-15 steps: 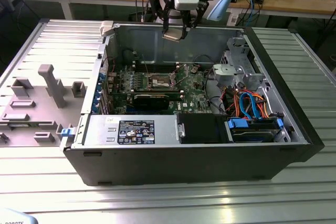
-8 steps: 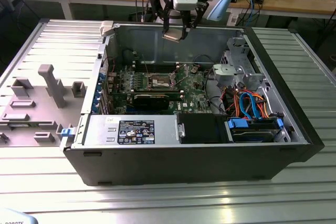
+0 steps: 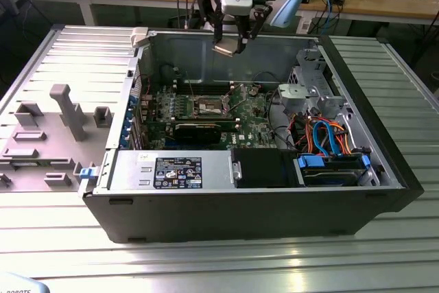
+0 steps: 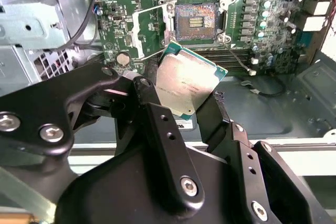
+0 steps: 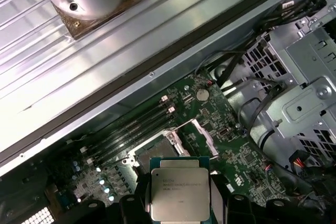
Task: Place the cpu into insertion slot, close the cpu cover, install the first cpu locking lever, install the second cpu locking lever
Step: 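Place the cpu into insertion slot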
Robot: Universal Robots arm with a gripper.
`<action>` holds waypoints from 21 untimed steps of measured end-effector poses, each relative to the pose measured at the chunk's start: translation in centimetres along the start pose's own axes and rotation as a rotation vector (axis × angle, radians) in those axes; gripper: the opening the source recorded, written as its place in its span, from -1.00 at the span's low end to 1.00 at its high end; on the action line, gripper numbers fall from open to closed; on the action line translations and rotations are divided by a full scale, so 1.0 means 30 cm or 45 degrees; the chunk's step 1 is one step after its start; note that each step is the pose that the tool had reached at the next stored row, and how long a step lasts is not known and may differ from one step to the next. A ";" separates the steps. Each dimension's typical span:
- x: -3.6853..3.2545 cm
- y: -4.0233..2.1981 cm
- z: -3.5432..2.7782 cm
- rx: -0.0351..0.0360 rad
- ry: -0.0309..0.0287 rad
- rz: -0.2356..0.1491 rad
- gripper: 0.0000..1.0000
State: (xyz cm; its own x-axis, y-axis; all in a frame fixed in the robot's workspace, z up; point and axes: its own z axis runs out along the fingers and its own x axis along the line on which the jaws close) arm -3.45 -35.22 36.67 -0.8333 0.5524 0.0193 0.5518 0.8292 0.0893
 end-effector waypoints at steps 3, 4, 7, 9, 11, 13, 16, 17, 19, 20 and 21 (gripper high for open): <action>0.000 0.000 0.004 -0.0009 -0.0043 0.049 0.08; 0.000 0.000 0.005 -0.0010 -0.0054 0.064 0.08; 0.000 -0.001 0.011 -0.0022 -0.0111 0.129 0.08; 0.000 -0.001 0.015 -0.0021 -0.0131 0.162 0.08; 0.000 -0.002 0.018 -0.0010 -0.0132 0.187 0.08; 0.000 -0.002 0.021 0.0006 -0.0133 0.216 0.08; 0.000 -0.002 0.021 0.0003 -0.0132 0.216 0.08; 0.000 -0.002 0.021 0.0003 -0.0132 0.216 0.08; 0.000 -0.002 0.021 0.0005 -0.0131 0.217 0.08; 0.000 -0.002 0.022 0.0005 -0.0131 0.217 0.08; 0.000 -0.002 0.021 0.0006 -0.0131 0.217 0.08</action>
State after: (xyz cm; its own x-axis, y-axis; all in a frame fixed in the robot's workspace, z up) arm -3.46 -35.22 36.03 -0.7274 0.6858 0.0240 0.6850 0.7236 0.0852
